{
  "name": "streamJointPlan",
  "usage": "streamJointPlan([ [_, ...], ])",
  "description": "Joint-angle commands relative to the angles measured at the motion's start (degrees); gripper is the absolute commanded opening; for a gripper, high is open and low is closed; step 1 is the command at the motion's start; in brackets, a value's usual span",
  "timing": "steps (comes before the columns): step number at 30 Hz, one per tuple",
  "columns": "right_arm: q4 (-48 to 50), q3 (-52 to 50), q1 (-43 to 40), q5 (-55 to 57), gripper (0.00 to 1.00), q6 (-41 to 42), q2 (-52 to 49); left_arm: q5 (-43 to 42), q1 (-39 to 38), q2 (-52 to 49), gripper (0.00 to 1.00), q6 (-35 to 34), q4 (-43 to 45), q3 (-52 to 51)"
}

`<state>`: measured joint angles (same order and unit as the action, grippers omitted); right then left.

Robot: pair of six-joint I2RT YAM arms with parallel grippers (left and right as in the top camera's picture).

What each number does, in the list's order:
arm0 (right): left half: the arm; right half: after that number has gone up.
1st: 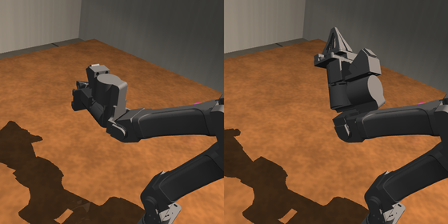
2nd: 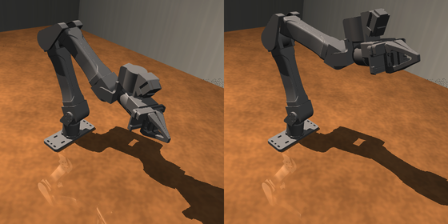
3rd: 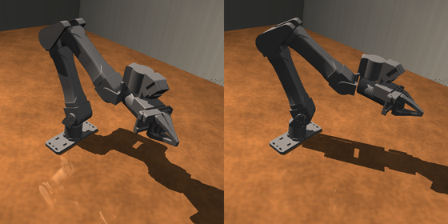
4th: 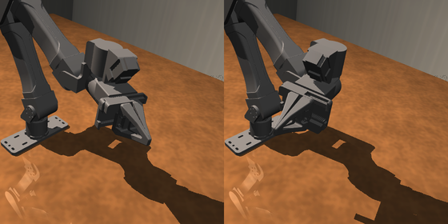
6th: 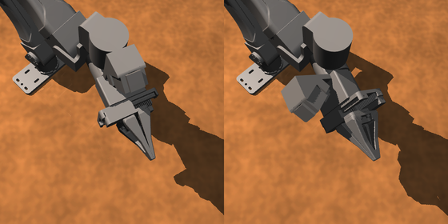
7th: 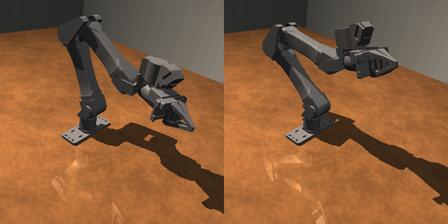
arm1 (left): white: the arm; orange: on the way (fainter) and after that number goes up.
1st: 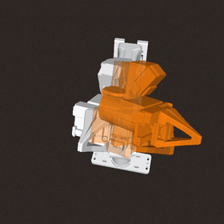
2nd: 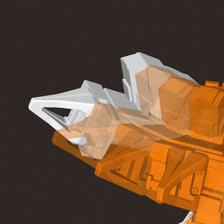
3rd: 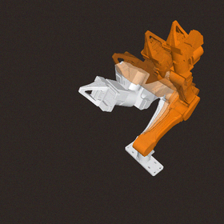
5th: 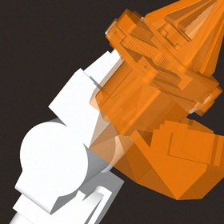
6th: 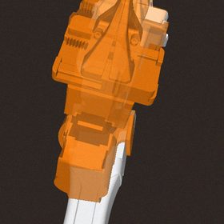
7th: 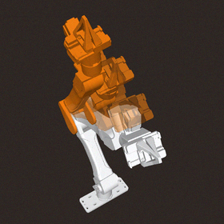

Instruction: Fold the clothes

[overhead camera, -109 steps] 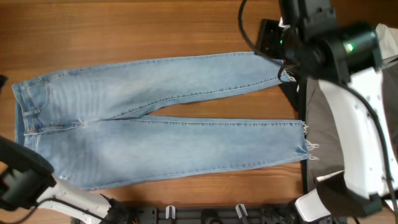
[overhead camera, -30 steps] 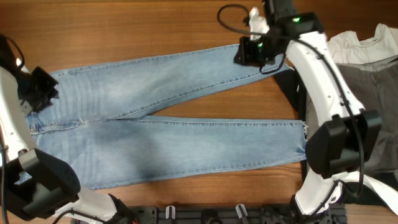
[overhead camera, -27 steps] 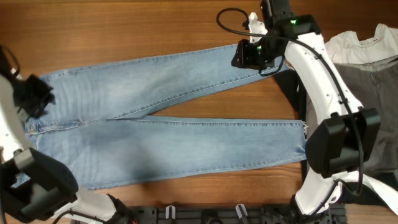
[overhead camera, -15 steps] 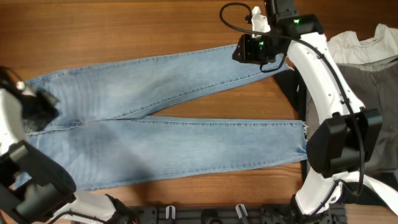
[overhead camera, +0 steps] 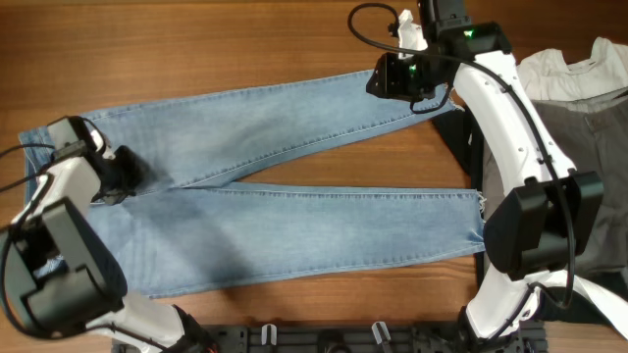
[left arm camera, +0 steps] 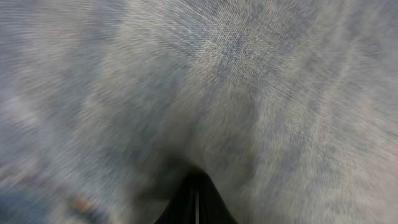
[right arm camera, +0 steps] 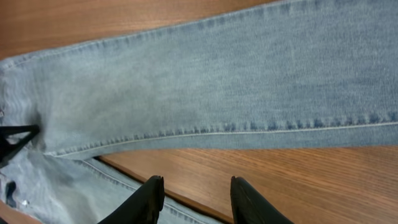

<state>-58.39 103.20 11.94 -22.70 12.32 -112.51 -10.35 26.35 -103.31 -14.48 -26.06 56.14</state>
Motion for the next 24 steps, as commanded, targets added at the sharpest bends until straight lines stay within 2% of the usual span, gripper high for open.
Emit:
streamJointPlan([
  [1, 0.72, 0.24, 0.22, 0.68, 0.40, 3.10, 0.31, -0.96, -3.65, -7.98, 0.04, -1.46, 5.42, -0.76],
  [4, 0.79, 0.24, 0.22, 0.66, 0.39, 3.34, 0.28, -0.98, -6.16, -13.53, 0.04, -3.39, 14.69, -0.72],
  [9, 0.70, 0.24, 0.22, 0.63, 0.39, 3.54, 0.31, -0.96, -7.26, -17.49, 0.04, -11.61, 27.45, 0.26],
  [11, 0.68, 0.24, 0.22, 0.63, 0.39, 4.35, 0.28, -1.49, -7.32, -17.81, 0.04, -13.49, 29.77, 1.79],
  [14, 0.68, 0.24, 0.22, 0.66, 0.40, 4.33, 0.28, -4.11, -7.39, -17.81, 0.09, -12.26, 29.88, 7.15],
  [17, 0.70, 0.24, 0.22, 0.66, 0.40, 4.39, 0.28, -5.29, -7.39, -17.77, 0.11, -7.76, 22.84, 14.73],
  [20, 0.68, 0.24, 0.22, 0.68, 0.44, 4.33, 0.31, -5.27, -7.23, -17.53, 0.16, -2.89, 9.01, 24.76],
  [22, 0.66, 0.24, 0.22, 0.68, 0.49, 4.68, 0.31, -5.25, -6.93, -16.85, 0.27, -0.17, -0.50, 31.10],
  [24, 0.66, 0.24, -0.11, 1.77, 0.52, 8.61, 0.33, -5.25, -6.27, -15.61, 0.33, 1.46, -9.29, 36.81],
])
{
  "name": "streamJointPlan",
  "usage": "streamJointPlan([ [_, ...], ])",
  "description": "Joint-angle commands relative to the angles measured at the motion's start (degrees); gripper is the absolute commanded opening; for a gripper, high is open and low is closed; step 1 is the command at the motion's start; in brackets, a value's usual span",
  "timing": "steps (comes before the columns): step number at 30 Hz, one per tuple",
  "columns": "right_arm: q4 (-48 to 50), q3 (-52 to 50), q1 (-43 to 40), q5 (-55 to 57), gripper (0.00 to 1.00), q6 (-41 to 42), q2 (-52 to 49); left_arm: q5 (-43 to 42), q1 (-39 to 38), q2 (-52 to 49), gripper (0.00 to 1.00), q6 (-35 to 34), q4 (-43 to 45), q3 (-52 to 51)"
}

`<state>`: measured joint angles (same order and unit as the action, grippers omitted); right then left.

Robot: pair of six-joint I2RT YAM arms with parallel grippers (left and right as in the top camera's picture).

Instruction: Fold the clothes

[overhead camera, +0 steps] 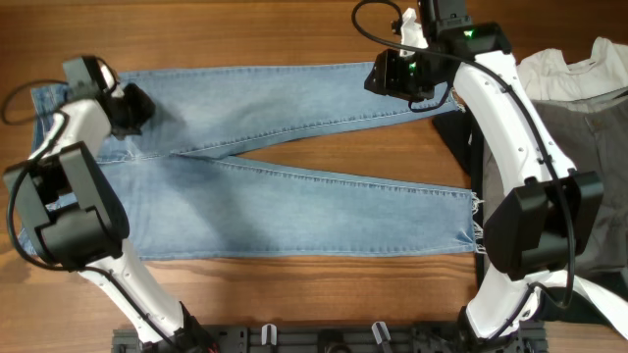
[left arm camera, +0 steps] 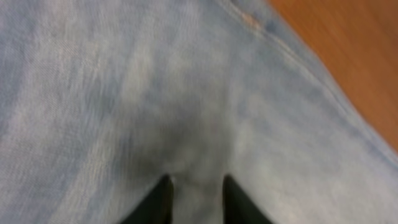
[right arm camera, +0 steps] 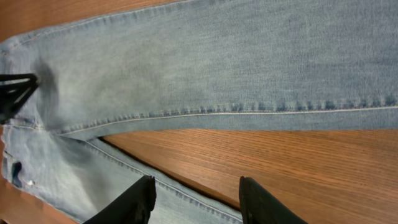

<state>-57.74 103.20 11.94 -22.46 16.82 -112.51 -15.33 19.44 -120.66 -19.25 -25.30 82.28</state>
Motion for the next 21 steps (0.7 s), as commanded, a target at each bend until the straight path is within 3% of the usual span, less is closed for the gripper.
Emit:
streamJointPlan([
  [1, 0.00, 0.24, -0.33, 1.75, 0.52, 5.31, 0.33, -0.26, 1.07, 2.58, 0.34, 7.06, -14.01, 13.27],
  [9, -0.98, -0.31, -4.04, 13.42, 0.50, 14.64, -0.02, -0.07, 7.39, 15.19, 0.35, 7.04, -35.50, 20.48],
  [13, 3.15, -2.49, -5.64, 16.96, 0.28, 14.03, -1.88, -0.04, 11.54, 21.09, 0.39, 6.82, -44.68, 20.48],
  [16, 7.28, -4.28, -6.43, 16.96, 0.25, 13.18, -4.81, 1.73, 14.08, 22.23, 0.60, 6.12, -49.20, 20.46],
  [19, 10.47, -6.08, -6.62, 16.94, 0.18, 13.33, -8.24, 4.92, 15.74, 21.97, 0.64, 3.17, -52.22, 19.71],
  [21, 11.54, -6.32, -6.60, 16.94, 0.13, 13.35, -11.19, 4.94, 16.79, 21.97, 0.60, 2.64, -54.23, 18.64],
])
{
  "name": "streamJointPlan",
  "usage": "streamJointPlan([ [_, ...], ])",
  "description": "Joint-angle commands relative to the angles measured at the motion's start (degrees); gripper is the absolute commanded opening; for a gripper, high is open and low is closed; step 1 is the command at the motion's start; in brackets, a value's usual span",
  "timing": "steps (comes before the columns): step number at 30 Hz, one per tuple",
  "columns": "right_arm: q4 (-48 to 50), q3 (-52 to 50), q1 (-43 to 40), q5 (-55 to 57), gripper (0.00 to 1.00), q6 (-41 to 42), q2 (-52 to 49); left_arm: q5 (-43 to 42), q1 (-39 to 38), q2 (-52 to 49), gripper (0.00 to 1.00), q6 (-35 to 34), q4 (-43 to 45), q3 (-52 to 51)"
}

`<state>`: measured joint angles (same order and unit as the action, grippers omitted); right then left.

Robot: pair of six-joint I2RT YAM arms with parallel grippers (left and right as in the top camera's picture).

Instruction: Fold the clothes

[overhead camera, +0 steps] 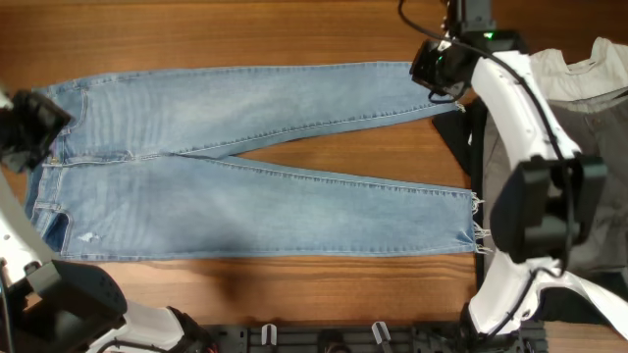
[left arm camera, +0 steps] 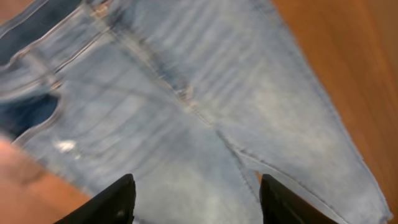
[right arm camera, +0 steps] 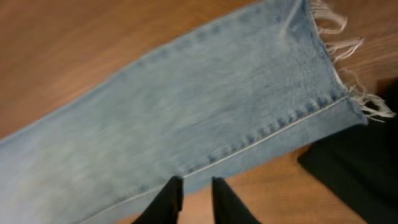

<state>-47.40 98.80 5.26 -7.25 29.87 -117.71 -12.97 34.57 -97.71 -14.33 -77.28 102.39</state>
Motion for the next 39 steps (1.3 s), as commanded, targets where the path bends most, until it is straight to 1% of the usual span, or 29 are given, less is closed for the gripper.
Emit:
streamJointPlan([
  [1, 1.57, -1.92, 0.07, 1.70, 0.10, 0.35, -7.43, 2.54, 2.19, -0.96, 0.60, -2.69, -3.32, -1.92],
  [3, 2.82, -1.92, 0.07, 1.75, 0.04, 0.37, -10.32, 2.34, 3.02, -0.96, 0.54, -2.62, -5.46, -2.34],
  [5, 4.72, -1.92, -0.02, 1.77, 0.04, 0.35, -13.20, 2.40, 3.63, -0.83, 0.48, -2.40, -7.28, -2.36],
  [10, 10.49, -1.92, -0.02, 1.73, 0.04, 0.37, -19.08, 4.81, 4.61, 0.85, 0.46, -1.97, -10.16, -2.36],
  [13, 14.56, -1.92, -0.02, 1.81, 0.04, 0.26, -21.99, 5.84, 5.55, 2.49, 0.48, -2.32, -11.19, -2.38],
  [14, 16.28, -1.92, -0.04, 1.97, 0.04, 0.26, -22.69, 6.21, 6.29, 3.45, 0.50, -2.67, -11.58, -2.38],
  [18, 21.42, -1.79, -0.09, 1.40, 0.04, 0.24, -23.08, 7.08, 9.25, 5.62, 0.57, -2.64, -12.55, -2.45],
  [20, 22.69, -0.42, -0.15, 0.79, 0.04, 0.04, -23.06, 8.20, 11.23, 6.45, 0.58, -2.64, -13.29, -2.84],
  [22, 22.51, 1.77, -0.44, -1.01, 0.04, -2.45, -22.71, 8.63, 13.31, 6.95, 0.61, -2.64, -13.64, -3.80],
  [24, 21.81, 3.23, -0.66, -3.61, 0.06, -4.72, -21.38, 8.59, 14.97, 7.04, 0.62, -2.89, -13.53, -4.98],
  [27, 19.67, 4.46, -1.22, -7.19, 0.16, -8.15, -16.65, 8.61, 17.70, 7.02, 0.62, -3.56, -10.60, -9.11],
  [29, 16.96, 4.46, -1.60, -8.28, 0.27, -9.79, -11.30, 8.68, 19.37, 7.02, 0.64, -4.39, -8.22, -12.70],
  [31, 13.66, 4.46, -1.77, -8.28, 0.33, -11.61, -6.51, 10.40, 21.24, 7.02, 0.64, -5.88, -5.22, -16.59],
  [34, 6.34, 4.46, -1.90, -8.28, 0.36, -13.40, 1.57, 12.44, 24.37, 6.95, 0.66, -7.63, 0.81, -22.60],
  [35, 1.07, 4.46, -1.90, -8.26, 0.36, -13.40, 6.67, 12.11, 26.36, 6.78, 0.59, -9.16, 5.18, -26.16],
  [37, -2.95, 4.46, -1.90, -8.31, 0.38, -13.20, 10.45, 11.78, 27.71, 6.54, 0.46, -9.27, 9.33, -28.83],
  [38, -5.20, 4.46, -1.90, -8.31, 0.38, -13.14, 12.31, 11.78, 28.26, 6.38, 0.43, -9.27, 11.61, -30.25],
  [39, -7.26, 4.44, -1.77, -8.31, 0.38, -13.09, 13.88, 11.74, 28.70, 6.14, 0.43, -9.27, 13.92, -31.71],
])
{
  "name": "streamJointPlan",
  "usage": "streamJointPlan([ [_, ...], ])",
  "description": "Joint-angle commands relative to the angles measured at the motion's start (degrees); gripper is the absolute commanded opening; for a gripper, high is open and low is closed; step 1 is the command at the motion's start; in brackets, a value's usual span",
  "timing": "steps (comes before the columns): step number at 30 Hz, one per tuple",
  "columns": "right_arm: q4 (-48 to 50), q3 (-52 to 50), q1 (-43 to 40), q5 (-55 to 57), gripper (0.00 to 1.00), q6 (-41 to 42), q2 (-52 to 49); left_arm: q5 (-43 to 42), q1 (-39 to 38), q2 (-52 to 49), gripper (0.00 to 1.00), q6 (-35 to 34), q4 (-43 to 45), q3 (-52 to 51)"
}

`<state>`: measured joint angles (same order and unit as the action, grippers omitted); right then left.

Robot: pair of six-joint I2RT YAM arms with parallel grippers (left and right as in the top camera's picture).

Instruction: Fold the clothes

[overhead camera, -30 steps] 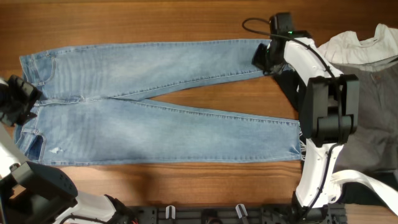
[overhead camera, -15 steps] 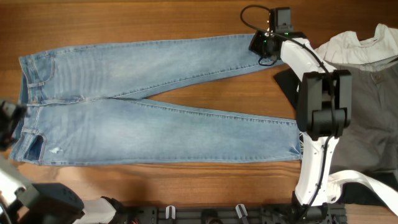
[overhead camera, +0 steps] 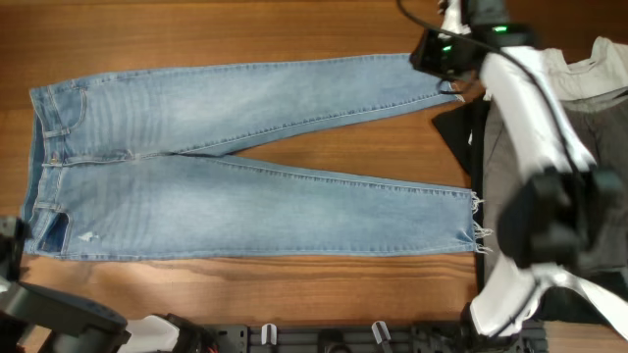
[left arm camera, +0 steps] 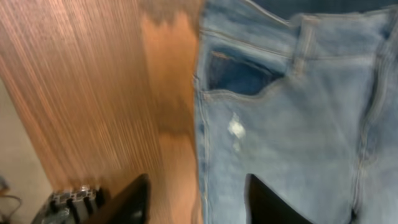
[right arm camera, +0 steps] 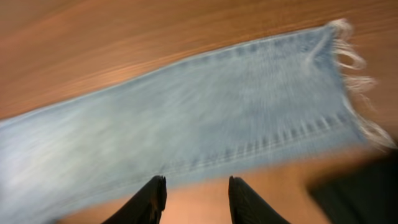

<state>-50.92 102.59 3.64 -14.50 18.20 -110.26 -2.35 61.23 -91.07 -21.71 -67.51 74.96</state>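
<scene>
Light blue jeans [overhead camera: 255, 147] lie flat on the wooden table [overhead camera: 294, 29], waist at the left and both legs running to the right. In the left wrist view, my left gripper [left arm camera: 199, 202] hangs open over the waist's lower corner by the pocket [left arm camera: 239, 71]. It holds nothing. The right gripper [right arm camera: 196, 199] is open above bare wood just beside the upper leg's frayed hem [right arm camera: 348, 59], also holding nothing. Overhead, the right arm [overhead camera: 510, 69] reaches in from the top right.
A pile of grey and white clothes [overhead camera: 579, 88] lies at the right edge, with a black cloth [overhead camera: 459, 127] beside it. The lower leg ends in a frayed hem [overhead camera: 477, 221]. A black rail [overhead camera: 324, 338] runs along the front edge.
My left gripper has moved from the waist's far-left edge down to the lower left corner by the pocket. The right gripper's jaws stand a little wider by the upper hem. The jeans lie unchanged.
First the jeans lay skewed, my left gripper shut against the denim near the crotch and the right open over the upper leg. Then the waist sat higher and the legs straighter, left jaws slightly apart. Later both grippers were open at the jeans' ends, as now.
</scene>
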Motion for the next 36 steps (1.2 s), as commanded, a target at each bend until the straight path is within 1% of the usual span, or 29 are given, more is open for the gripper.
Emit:
streamJointPlan([
  [1, -5.97, 0.66, 0.00, -1.05, 0.38, -1.44, 7.72, 1.01, 2.34, -0.72, 0.50, -1.73, 6.80, -5.99],
  [2, -8.24, 0.66, 0.17, -1.03, 0.38, -1.46, 8.74, 0.55, 2.43, -0.87, 0.54, -1.16, 8.41, -6.99],
  [4, -13.42, 0.61, 0.39, -1.01, 0.39, -1.51, 9.79, -1.53, 2.43, -1.44, 0.59, 1.25, 14.12, -9.97],
  [6, -16.98, 0.31, 0.42, -1.03, 0.39, -1.53, 9.86, -2.99, 2.43, -2.01, 0.60, 2.34, 17.35, -11.15],
  [8, -19.08, -1.09, 0.42, -1.03, 0.38, -1.62, 9.77, -5.29, 2.40, -3.21, 0.59, 4.15, 21.90, -11.54],
  [11, -19.69, -4.00, 0.44, -1.01, 0.38, -1.70, 9.75, -7.08, 2.40, -5.16, 0.53, 6.36, 26.73, -11.54],
  [14, -19.32, -6.75, 0.42, -1.01, 0.38, -1.73, 9.75, -7.10, 2.40, -8.33, 0.53, 6.86, 30.08, -11.54],
  [18, -17.18, -9.27, 0.42, -1.01, 0.38, -1.62, 9.70, -9.40, 2.36, -13.40, 0.52, 8.04, 31.93, -11.54],
  [21, -16.22, -10.40, 0.42, -1.01, 0.39, -1.44, 9.55, -9.09, 2.38, -16.65, 0.46, 8.04, 31.30, -11.54],
  [23, -15.89, -11.23, 0.42, -1.01, 0.40, -1.03, 9.42, -7.91, 2.47, -18.21, 0.44, 8.04, 31.56, -11.54],
  [27, -15.43, -12.24, 0.42, -0.98, 0.41, -1.05, 9.42, -7.02, 2.49, -18.53, 0.49, 8.02, 33.88, -11.54],
  [28, -15.34, -12.33, 0.42, -0.98, 0.41, -1.07, 9.40, -6.99, 2.47, -18.53, 0.48, 8.04, 33.97, -11.54],
  [29, -15.30, -12.35, 0.42, -0.98, 0.41, -1.03, 9.33, -7.02, 2.49, -18.53, 0.44, 8.02, 33.75, -11.54],
  [30, -15.26, -12.35, 0.42, -0.98, 0.41, -1.05, 9.33, -7.06, 2.49, -18.51, 0.43, 8.00, 33.42, -11.54],
  [31, -15.26, -12.35, 0.42, -0.98, 0.41, -1.03, 9.33, -7.04, 2.49, -18.49, 0.43, 8.02, 33.20, -11.52],
  [32, -15.28, -12.35, 0.42, -0.98, 0.42, -0.83, 9.33, -6.99, 2.49, -18.43, 0.47, 8.04, 33.05, -11.52],
  [36, -15.26, -12.35, 0.42, -0.98, 0.42, 0.07, 9.33, -6.99, 3.61, -18.23, 0.49, 8.02, 33.59, -11.50],
])
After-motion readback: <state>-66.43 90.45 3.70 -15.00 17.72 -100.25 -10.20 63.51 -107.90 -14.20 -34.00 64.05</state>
